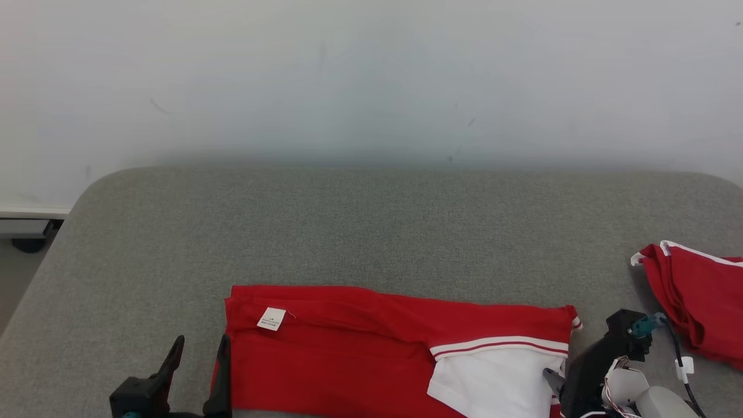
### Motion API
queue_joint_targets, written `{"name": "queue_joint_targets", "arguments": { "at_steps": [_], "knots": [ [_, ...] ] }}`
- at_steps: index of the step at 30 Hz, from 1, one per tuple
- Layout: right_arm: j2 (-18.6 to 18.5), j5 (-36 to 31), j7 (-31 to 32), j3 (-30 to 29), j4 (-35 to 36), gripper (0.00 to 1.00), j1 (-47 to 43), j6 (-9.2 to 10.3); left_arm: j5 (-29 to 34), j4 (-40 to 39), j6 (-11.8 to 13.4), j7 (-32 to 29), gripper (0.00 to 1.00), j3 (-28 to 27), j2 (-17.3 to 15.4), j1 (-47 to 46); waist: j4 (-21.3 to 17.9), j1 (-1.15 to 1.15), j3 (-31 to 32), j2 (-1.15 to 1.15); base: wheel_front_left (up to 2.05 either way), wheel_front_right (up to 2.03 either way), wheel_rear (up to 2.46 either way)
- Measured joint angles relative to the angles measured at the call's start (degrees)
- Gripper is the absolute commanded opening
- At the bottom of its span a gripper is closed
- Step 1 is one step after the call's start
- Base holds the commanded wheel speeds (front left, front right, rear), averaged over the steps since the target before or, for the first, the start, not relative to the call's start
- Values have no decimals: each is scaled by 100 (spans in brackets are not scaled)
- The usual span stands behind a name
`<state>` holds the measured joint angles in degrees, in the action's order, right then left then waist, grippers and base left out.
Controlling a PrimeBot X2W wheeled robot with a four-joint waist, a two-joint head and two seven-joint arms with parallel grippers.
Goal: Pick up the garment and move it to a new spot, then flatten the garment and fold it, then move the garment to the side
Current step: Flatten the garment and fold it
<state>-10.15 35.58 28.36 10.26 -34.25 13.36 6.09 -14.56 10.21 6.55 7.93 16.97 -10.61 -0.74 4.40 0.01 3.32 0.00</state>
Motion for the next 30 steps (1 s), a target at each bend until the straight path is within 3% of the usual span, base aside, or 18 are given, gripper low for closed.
{"name": "queue_joint_targets", "arguments": {
  "at_steps": [6,7,9,11,12,13,15,22,30],
  "knots": [
    [98,23,145,-64,-249,100,160,31,1,1,0,-88,100,27,2,-32,42,-1,-26,0,0,0,0],
    [98,24,151,-82,-298,93,161,48,0,2,0,-91,100,42,10,-69,56,-1,-30,0,0,0,0],
    [110,24,221,-107,-416,48,246,57,0,-2,0,-92,100,32,13,-93,78,-1,-36,0,0,0,0],
    [131,27,254,-138,-490,38,318,73,0,-1,0,-132,100,32,12,-92,91,-1,-39,0,0,0,0],
    [149,30,290,-143,-522,27,349,74,0,-1,0,-133,100,34,12,-92,97,-1,-39,0,0,0,0],
    [149,30,290,-143,-522,27,349,74,0,-1,0,-133,100,34,12,-92,97,-1,-39,0,0,0,0],
    [177,30,292,-167,-567,0,378,76,0,0,0,-134,100,34,13,-92,108,-1,-37,0,0,0,0],
    [159,31,339,-323,-683,0,476,97,-8,32,0,-136,100,12,5,-80,101,-1,31,0,0,0,0],
    [-449,-96,333,-392,-155,0,422,97,-55,67,0,-144,100,-67,-35,91,2,-1,193,0,0,0,0]
  ]
}}
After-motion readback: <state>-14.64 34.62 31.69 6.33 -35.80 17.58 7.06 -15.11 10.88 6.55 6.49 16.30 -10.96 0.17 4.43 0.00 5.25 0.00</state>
